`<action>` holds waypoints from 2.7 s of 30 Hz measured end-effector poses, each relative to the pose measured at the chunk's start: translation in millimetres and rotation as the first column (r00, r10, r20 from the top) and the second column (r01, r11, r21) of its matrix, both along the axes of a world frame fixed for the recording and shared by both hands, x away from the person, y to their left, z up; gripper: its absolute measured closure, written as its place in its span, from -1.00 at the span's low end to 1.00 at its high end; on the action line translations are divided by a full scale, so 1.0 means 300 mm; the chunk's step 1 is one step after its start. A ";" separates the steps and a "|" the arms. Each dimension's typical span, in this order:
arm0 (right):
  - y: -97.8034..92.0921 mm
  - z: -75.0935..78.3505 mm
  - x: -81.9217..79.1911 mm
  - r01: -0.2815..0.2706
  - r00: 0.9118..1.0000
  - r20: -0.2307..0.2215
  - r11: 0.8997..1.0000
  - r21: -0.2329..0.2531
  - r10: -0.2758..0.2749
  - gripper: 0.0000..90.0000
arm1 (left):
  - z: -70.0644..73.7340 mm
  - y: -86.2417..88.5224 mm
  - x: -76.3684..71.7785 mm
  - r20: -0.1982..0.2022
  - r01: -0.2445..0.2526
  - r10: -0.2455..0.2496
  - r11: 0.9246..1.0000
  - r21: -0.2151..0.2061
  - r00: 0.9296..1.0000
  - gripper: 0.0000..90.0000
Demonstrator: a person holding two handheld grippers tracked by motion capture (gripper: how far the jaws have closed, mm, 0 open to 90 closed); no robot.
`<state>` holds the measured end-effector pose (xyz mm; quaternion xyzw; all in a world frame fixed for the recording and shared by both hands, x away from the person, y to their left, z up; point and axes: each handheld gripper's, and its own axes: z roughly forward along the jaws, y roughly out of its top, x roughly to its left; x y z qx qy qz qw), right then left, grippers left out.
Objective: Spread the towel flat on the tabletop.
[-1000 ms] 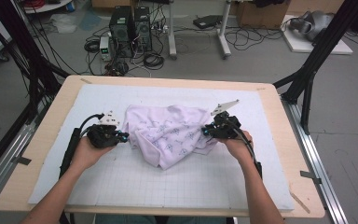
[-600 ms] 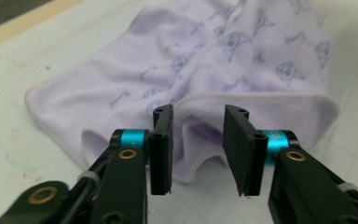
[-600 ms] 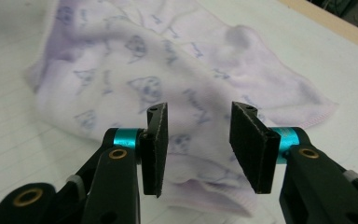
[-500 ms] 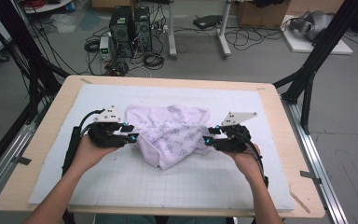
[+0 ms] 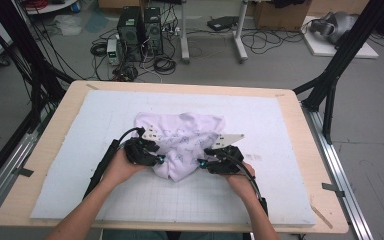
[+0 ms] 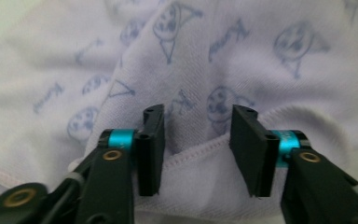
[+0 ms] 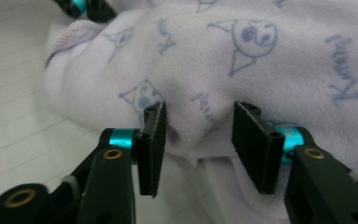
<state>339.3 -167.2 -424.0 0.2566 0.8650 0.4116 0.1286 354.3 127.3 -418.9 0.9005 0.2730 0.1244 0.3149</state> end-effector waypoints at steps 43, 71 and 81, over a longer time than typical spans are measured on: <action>0.014 0.106 0.137 -0.038 0.996 -0.076 0.999 -0.023 0.036 0.44 | 0.072 0.145 0.025 0.033 -0.064 0.072 0.979 -0.195 0.997 0.52; -0.041 -0.016 -0.032 -0.158 0.983 -0.092 0.987 0.020 0.159 0.88 | 0.015 0.083 -0.055 -0.017 0.114 -0.117 0.985 -0.130 0.993 0.95; -0.104 0.117 -0.163 -0.195 0.981 0.011 0.981 0.009 0.195 0.89 | 0.136 0.143 -0.217 0.099 0.158 -0.143 0.973 -0.171 0.985 0.96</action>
